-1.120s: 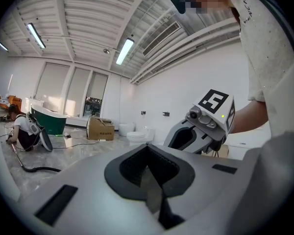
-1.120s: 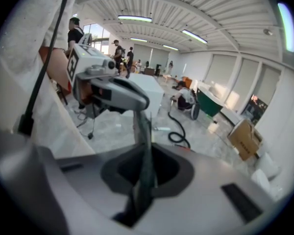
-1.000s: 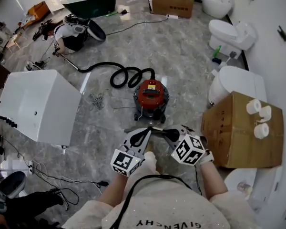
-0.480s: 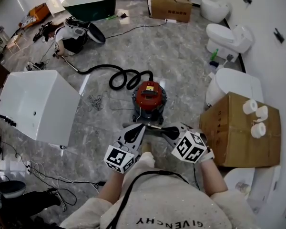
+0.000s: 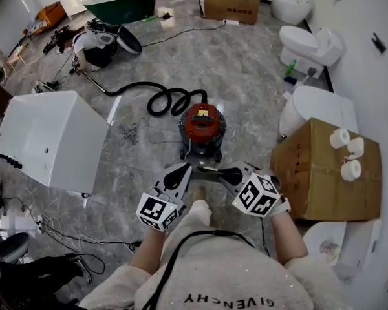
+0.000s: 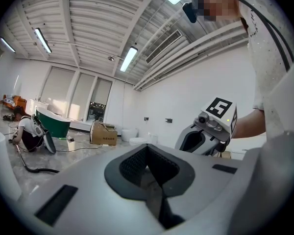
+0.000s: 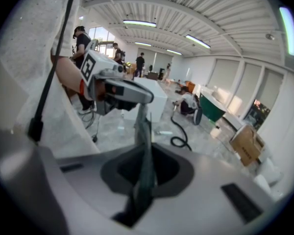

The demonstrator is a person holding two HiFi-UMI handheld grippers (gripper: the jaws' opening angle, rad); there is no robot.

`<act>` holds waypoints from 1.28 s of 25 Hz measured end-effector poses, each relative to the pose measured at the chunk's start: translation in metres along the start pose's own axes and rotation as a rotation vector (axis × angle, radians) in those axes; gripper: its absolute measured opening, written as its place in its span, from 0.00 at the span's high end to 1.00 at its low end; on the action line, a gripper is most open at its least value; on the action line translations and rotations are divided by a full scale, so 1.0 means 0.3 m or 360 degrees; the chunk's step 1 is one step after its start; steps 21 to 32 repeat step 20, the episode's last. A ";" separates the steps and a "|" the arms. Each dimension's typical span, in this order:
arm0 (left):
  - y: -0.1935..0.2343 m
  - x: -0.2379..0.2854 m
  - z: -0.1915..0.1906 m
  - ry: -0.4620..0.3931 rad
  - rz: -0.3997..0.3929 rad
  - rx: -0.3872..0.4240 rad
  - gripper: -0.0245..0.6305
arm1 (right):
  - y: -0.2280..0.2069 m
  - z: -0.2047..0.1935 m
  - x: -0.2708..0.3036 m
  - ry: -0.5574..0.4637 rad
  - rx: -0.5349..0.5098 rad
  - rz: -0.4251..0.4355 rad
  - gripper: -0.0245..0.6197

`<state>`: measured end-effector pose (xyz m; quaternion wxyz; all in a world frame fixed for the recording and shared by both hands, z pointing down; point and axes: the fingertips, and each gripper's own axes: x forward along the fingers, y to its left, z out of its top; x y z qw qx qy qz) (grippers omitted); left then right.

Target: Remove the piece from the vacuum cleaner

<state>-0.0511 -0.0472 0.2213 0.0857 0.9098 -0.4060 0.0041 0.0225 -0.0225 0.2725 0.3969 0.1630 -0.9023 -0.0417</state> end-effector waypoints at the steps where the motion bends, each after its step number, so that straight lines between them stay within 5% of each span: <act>1: -0.003 0.000 -0.002 0.0002 -0.0002 -0.0004 0.93 | 0.000 -0.001 0.000 0.0003 0.0000 -0.0001 0.90; 32: 0.039 -0.033 0.013 -0.0008 0.0017 -0.0012 0.93 | -0.011 0.019 0.000 0.0034 -0.0035 -0.0017 0.90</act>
